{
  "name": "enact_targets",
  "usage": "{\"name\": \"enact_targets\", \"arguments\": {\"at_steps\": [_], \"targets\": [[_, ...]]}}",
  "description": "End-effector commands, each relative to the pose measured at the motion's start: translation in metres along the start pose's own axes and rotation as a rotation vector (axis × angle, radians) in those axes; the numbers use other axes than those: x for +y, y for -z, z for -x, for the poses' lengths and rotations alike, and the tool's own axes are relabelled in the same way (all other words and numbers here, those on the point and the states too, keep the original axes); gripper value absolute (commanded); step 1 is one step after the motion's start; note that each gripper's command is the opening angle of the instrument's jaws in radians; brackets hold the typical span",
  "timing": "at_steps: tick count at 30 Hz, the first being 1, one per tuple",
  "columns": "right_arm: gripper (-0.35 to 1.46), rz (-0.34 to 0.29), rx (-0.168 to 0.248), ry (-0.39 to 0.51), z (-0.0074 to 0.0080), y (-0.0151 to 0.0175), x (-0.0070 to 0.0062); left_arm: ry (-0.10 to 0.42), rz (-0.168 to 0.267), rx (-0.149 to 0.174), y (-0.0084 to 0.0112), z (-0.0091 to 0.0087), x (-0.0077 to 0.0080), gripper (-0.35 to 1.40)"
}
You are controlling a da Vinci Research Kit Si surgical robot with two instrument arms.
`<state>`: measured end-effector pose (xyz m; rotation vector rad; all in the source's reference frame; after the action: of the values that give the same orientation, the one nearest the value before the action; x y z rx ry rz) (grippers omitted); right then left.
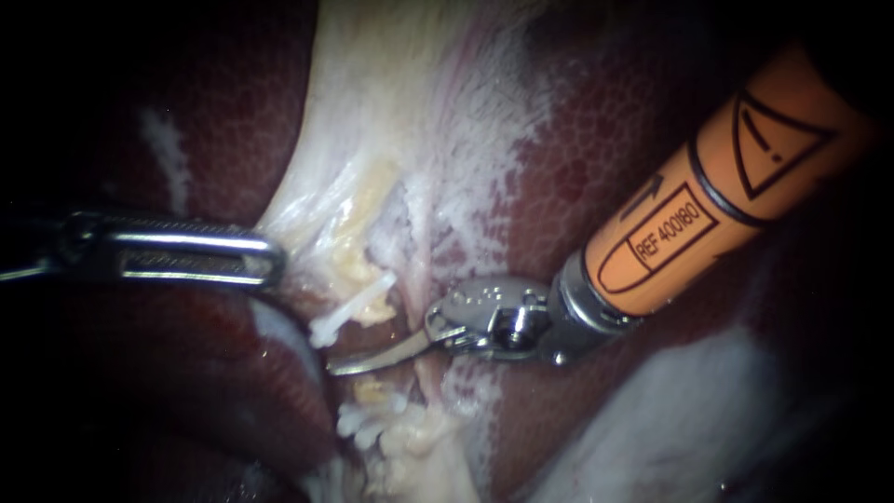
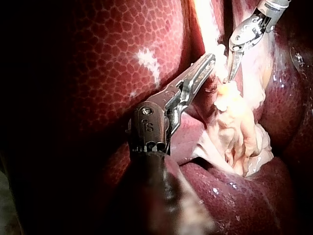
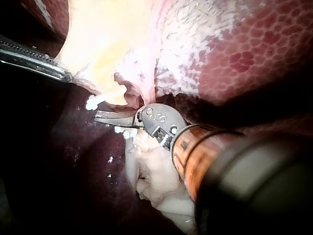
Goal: Go back from the cut left tube
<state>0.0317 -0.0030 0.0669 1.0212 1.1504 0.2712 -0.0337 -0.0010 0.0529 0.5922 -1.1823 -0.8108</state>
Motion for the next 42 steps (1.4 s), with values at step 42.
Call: {"name": "enact_targets", "arguments": {"at_steps": [42], "targets": [[0.15, -0.013, 0.026, 0.004, 0.0002, 0.0004, -0.0005, 0.000, 0.000, 0.000, 0.0000, 0.0000, 0.0000, -0.35]]}}
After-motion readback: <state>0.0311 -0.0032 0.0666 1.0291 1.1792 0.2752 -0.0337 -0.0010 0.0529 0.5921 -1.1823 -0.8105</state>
